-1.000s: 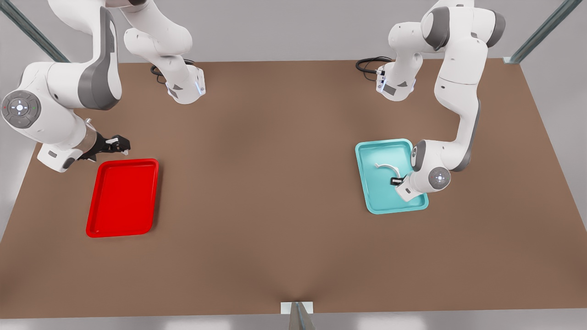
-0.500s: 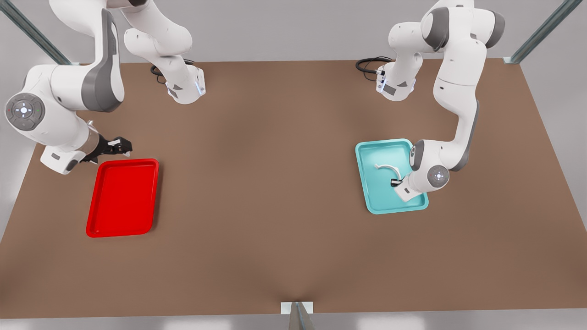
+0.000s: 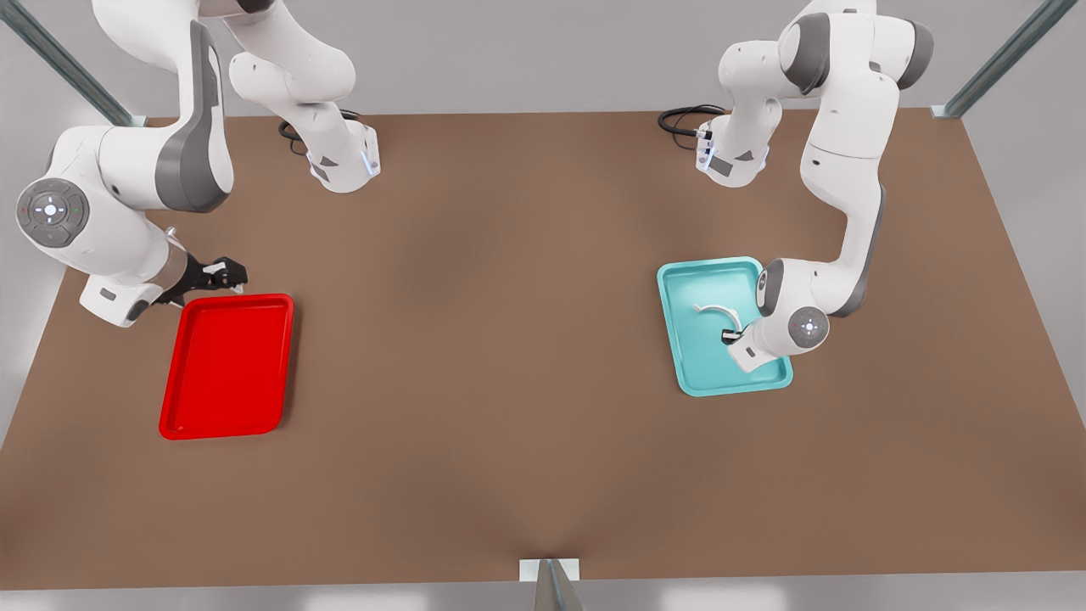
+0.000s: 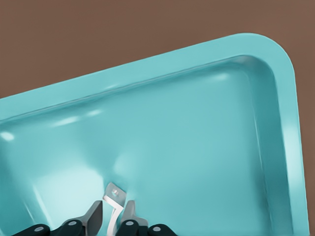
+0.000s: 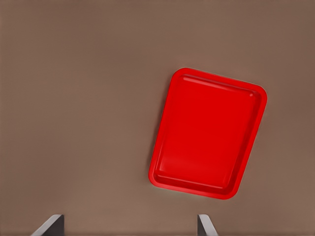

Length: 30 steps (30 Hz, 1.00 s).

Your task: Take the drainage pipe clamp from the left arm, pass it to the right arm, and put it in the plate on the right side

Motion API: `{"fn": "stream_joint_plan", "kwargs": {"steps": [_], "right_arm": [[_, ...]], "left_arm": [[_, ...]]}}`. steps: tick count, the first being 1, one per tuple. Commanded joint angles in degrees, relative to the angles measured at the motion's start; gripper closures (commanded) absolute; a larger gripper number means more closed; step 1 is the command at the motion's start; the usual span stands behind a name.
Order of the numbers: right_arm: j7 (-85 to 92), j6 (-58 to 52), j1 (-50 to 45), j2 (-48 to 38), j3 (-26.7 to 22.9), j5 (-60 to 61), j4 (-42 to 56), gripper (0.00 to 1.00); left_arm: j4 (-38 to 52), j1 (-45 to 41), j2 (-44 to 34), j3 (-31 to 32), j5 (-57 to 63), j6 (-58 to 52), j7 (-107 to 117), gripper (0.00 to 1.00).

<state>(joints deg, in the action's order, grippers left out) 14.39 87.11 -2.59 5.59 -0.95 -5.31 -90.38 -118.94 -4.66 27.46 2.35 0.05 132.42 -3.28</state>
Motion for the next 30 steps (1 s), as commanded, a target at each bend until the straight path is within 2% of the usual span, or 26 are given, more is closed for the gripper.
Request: {"fn": "stream_joint_plan", "kwargs": {"steps": [1,26,28,30], "right_arm": [[0.2,0.2,-0.1,0.0,0.0,0.0,0.0,0.0],[0.1,0.6,-0.1,0.7,0.1,0.0,0.1,0.0],[0.1,0.6,-0.1,0.7,0.1,0.0,0.1,0.0],[0.2,0.6,-0.1,0.7,0.1,0.0,0.1,0.0]], "left_arm": [[0.0,0.0,0.0,0.0,0.0,-0.1,-0.2,0.59],[0.0,-0.1,1.1,-0.1,0.0,-2.1,0.1,0.59],[0.0,-0.1,1.1,-0.1,0.0,-2.1,0.1,0.67],[0.0,-0.1,1.1,-0.1,0.0,-2.1,0.1,0.69]]}}
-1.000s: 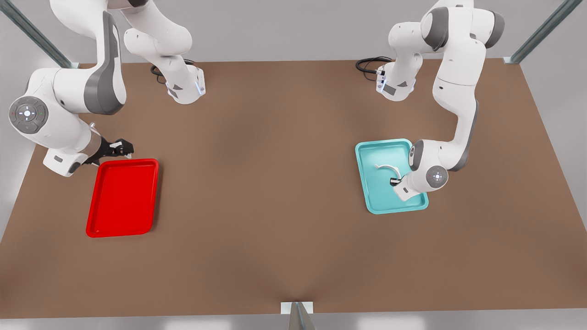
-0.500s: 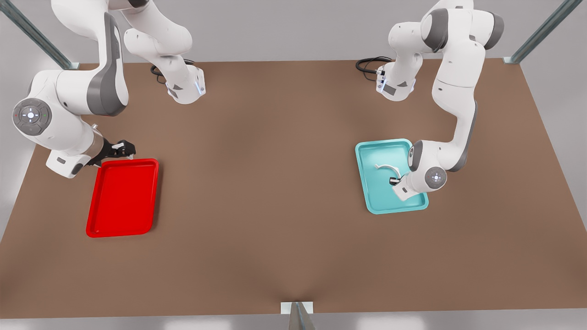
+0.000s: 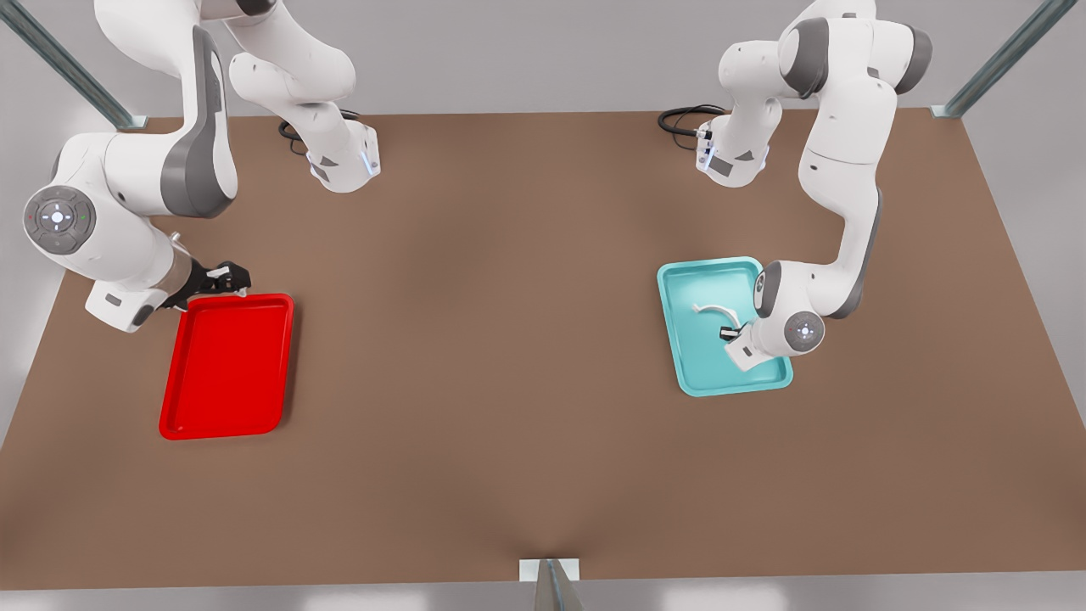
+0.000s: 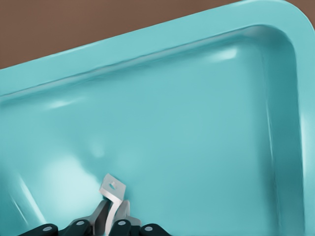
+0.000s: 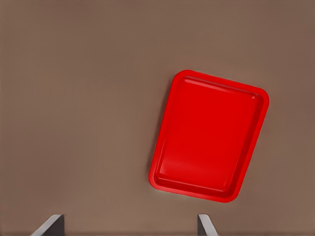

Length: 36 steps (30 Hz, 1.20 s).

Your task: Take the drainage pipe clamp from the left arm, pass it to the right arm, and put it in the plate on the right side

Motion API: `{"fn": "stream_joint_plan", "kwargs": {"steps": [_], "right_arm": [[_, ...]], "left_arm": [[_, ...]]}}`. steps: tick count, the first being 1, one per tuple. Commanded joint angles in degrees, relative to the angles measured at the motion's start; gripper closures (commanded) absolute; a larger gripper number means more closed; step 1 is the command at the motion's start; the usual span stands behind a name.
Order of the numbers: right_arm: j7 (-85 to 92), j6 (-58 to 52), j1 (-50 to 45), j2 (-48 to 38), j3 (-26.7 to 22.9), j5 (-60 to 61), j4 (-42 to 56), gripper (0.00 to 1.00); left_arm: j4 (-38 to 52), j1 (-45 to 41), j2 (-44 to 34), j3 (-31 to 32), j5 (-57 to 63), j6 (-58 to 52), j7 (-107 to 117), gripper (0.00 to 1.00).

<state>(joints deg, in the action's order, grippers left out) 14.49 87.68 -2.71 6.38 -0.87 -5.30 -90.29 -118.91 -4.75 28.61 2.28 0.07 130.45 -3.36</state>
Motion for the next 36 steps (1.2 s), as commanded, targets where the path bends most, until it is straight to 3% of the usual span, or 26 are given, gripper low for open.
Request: {"fn": "stream_joint_plan", "kwargs": {"steps": [1,4,6,17,22,25,28,33,36], "right_arm": [[0.0,0.0,0.0,-0.1,0.0,0.0,0.0,0.0],[0.0,0.0,0.0,-0.1,0.0,0.0,0.0,0.0],[0.1,0.0,0.0,0.0,0.0,0.0,0.0,0.0],[0.1,0.2,0.1,0.3,0.0,0.0,0.0,0.0],[0.3,0.2,0.2,0.4,0.0,0.0,0.1,0.0],[0.2,1.6,-3.4,8.2,0.7,0.0,6.9,0.0],[-0.4,1.5,-6.4,10.8,0.8,0.5,9.3,0.0],[0.1,1.6,-6.9,13.6,0.8,0.5,12.3,0.0],[-1.0,1.7,-9.8,19.5,1.0,1.6,18.1,0.0]], "left_arm": [[0.1,-0.1,0.0,0.0,0.0,-0.1,0.2,0.7],[0.1,-0.1,0.0,0.0,0.1,-0.1,0.2,0.7],[0.3,-0.1,-0.1,-0.1,0.0,-0.1,0.2,0.79],[2.5,0.0,-1.1,-0.1,0.0,-2.0,0.4,0.79],[6.6,-5.8,-1.7,0.4,0.0,-4.8,18.5,0.79],[19.2,-10.0,2.1,4.5,0.7,-15.5,29.5,0.79],[30.0,-16.2,7.2,4.5,0.4,-20.6,39.3,0.79],[34.4,-20.0,8.7,4.6,-2.7,-21.4,44.8,0.79],[39.8,-20.7,11.1,5.6,-4.0,-24.9,48.3,0.79]]}}
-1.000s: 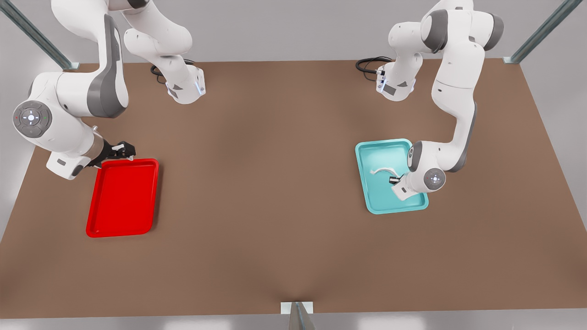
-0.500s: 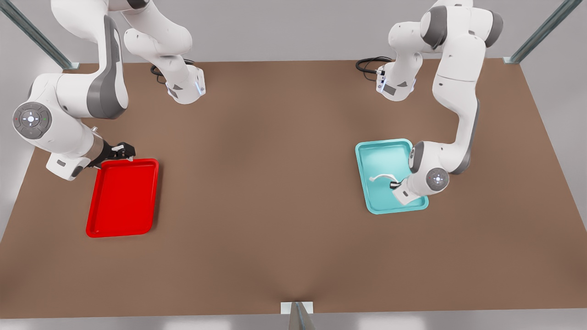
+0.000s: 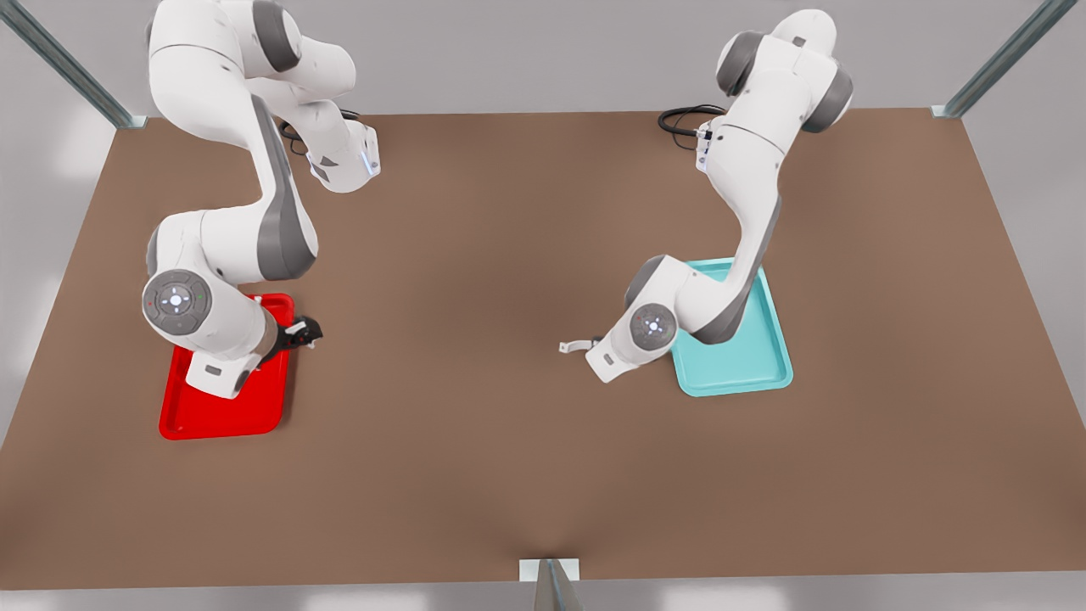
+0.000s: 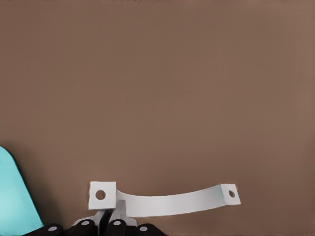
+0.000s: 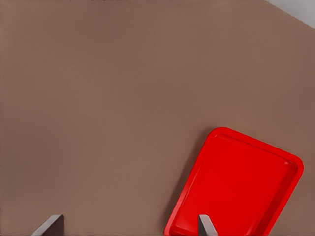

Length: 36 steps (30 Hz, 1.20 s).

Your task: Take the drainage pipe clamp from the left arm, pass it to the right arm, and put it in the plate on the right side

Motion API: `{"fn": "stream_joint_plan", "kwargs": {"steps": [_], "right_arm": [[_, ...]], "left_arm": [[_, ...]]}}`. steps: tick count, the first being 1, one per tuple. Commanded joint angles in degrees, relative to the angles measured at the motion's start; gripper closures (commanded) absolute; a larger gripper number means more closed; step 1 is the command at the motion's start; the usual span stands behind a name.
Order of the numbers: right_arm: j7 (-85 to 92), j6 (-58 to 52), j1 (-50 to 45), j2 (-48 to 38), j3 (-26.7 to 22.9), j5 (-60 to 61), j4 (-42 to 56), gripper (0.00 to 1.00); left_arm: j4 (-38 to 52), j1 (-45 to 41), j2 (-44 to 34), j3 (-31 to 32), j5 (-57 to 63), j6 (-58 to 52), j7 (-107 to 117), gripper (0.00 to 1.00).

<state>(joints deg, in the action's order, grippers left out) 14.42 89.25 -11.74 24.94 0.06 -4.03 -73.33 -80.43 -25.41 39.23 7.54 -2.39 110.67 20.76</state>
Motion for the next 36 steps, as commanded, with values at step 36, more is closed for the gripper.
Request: {"fn": "stream_joint_plan", "kwargs": {"steps": [36], "right_arm": [[60.7,49.3,-24.3,12.4,4.8,4.9,-13.4,0.0]], "left_arm": [[13.6,-6.0,5.9,2.1,-4.2,-7.5,36.5,0.79]]}}
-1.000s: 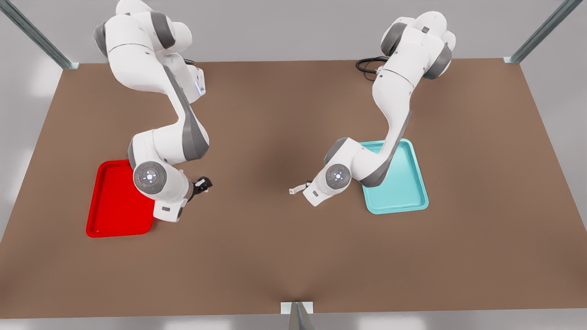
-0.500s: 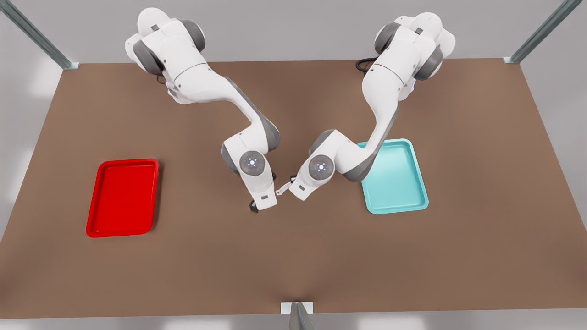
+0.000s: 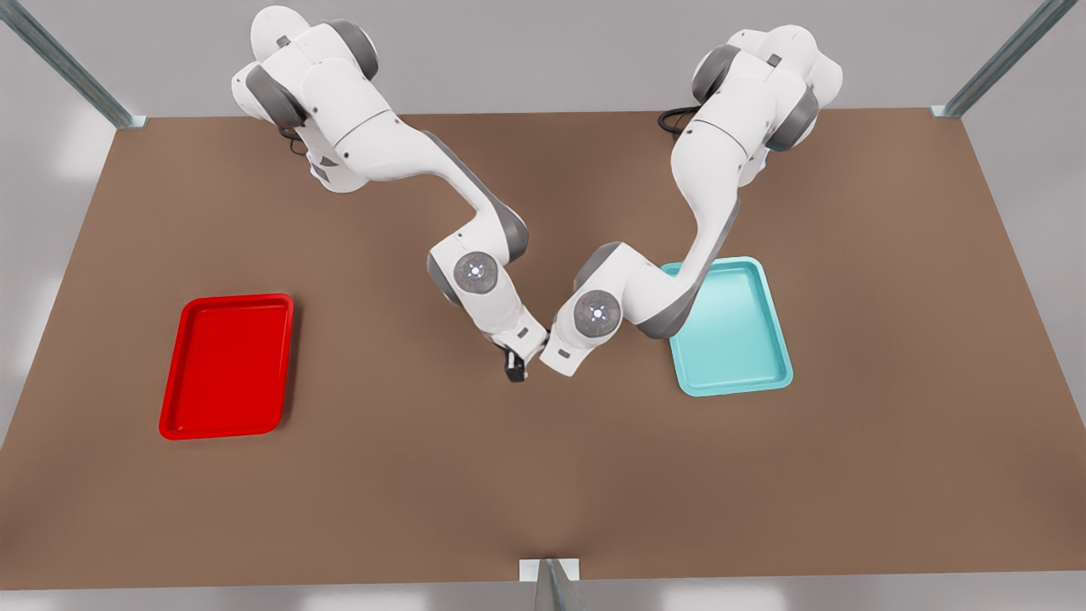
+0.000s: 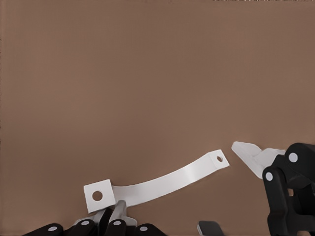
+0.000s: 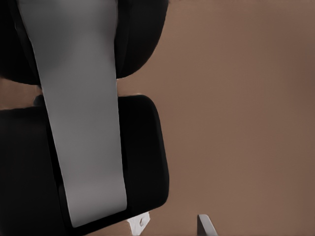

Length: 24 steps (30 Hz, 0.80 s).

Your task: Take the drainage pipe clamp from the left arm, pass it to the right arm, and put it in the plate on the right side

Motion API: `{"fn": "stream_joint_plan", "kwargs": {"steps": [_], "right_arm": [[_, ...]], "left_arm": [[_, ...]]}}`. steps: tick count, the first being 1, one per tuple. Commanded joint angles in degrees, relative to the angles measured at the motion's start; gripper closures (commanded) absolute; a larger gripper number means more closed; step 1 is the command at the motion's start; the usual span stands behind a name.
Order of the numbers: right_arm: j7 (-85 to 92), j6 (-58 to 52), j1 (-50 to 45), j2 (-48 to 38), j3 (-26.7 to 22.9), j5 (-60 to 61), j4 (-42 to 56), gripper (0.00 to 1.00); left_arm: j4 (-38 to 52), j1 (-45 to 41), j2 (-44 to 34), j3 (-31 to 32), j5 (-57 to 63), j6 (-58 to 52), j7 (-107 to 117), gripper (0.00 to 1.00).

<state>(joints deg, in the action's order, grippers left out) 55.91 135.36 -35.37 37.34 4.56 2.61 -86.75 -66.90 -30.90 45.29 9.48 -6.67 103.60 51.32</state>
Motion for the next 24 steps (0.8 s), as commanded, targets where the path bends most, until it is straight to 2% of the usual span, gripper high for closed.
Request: {"fn": "stream_joint_plan", "kwargs": {"steps": [1,5,20,22,24], "right_arm": [[19.2,3.6,-0.9,0.0,0.3,-1.7,-0.3,0.0],[19.2,7.5,-0.9,-0.1,0.3,-1.7,-3.7,0.0],[17.4,12.4,-4.4,4.0,0.2,-1.2,-2.9,0.02],[17.4,13.2,-4.3,4.5,0.2,-1.3,-2.9,0.2],[17.4,13.2,-4.4,4.5,0.2,-1.3,-2.8,0.45]], "left_arm": [[0.1,-0.6,-0.2,0.2,0.1,-0.4,5.9,0.79],[0.2,-0.6,-0.6,0.2,0.0,-0.9,6.0,0.79],[2.2,-0.5,-0.6,0.2,-0.2,-2.8,5.9,0.79],[2.2,-0.5,-0.6,0.2,-0.2,-2.9,5.9,0.79],[2.7,-0.5,-0.6,0.1,-0.3,-3.6,5.9,0.79]]}}
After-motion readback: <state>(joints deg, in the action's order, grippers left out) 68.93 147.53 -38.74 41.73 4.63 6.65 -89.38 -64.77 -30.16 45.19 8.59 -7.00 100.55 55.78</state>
